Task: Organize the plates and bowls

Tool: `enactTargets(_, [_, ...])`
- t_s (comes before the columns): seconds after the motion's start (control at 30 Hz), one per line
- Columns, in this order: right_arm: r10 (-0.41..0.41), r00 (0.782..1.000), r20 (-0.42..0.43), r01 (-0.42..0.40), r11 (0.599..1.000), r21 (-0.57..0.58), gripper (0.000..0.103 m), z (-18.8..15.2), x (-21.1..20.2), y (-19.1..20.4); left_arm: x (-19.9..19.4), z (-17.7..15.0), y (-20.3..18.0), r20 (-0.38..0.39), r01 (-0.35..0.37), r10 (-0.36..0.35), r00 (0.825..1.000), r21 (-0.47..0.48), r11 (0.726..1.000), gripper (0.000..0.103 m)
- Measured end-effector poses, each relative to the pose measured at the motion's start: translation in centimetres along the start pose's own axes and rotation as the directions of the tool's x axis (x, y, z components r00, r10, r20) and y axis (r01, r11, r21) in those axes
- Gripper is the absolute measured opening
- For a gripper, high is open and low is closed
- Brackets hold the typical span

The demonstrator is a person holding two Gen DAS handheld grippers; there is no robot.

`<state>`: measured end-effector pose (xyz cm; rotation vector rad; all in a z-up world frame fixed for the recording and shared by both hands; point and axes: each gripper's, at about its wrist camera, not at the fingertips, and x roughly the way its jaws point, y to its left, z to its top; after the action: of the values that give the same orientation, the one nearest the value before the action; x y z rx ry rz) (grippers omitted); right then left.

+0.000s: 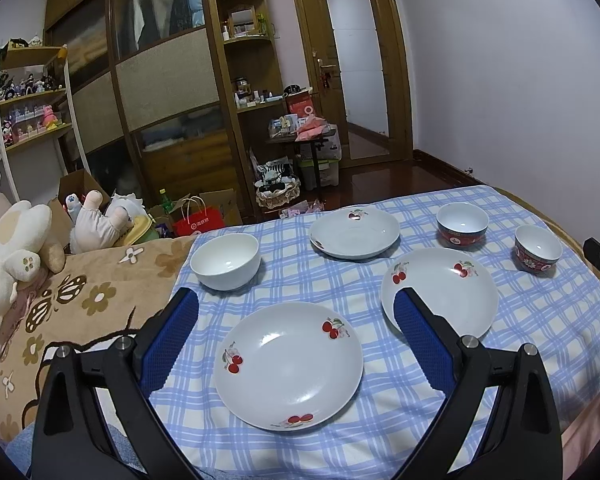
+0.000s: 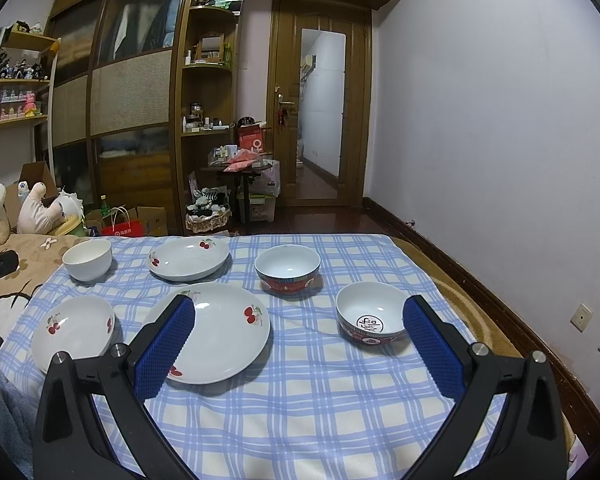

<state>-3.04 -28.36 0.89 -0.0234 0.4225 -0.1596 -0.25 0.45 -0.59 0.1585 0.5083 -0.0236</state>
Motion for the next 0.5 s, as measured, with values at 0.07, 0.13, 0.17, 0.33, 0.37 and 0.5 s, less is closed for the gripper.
enactTargets(0.07, [-0.002,1.000,0.000,0.002,1.000,0.000,0.103,-0.02,-0.02,0.04,0.10,0.14,-0.12,-0.001,0.000,0.000,1.000,-0.001,1.000,0.097])
enactTargets(0.13, [-0.001,1.000,0.001,0.001,1.000,0.000,0.103,-0.02,-0.02,0.03,0.10,0.15,-0.15,-0.002,0.000,0.000,1.000,-0.001,1.000,0.097])
enactTargets(0.17, [-0.001,1.000,0.001,0.001,1.000,0.000,0.103,-0.01,-0.01,0.03,0.07,0.12,-0.14,-0.002,0.001,-0.001,1.000,0.000,1.000,0.097])
enactTargets(0.33, [-0.001,1.000,0.000,0.001,1.000,0.003,0.103,0.04,0.02,-0.02,-0.04,0.10,-0.19,0.008,0.005,-0.006,1.000,0.010,1.000,0.097])
enactTargets(0.37, [-0.001,1.000,-0.001,0.001,1.000,0.003,0.103,0.03,0.01,-0.01,-0.04,0.17,-0.36,0.008,0.005,-0.006,1.000,0.015,1.000,0.097])
enactTargets(0.5, [-0.001,1.000,0.001,0.001,1.000,0.000,0.103,0.02,-0.04,0.06,-0.16,0.25,-0.65,0.004,0.010,-0.010,1.000,0.026,1.000,0.097])
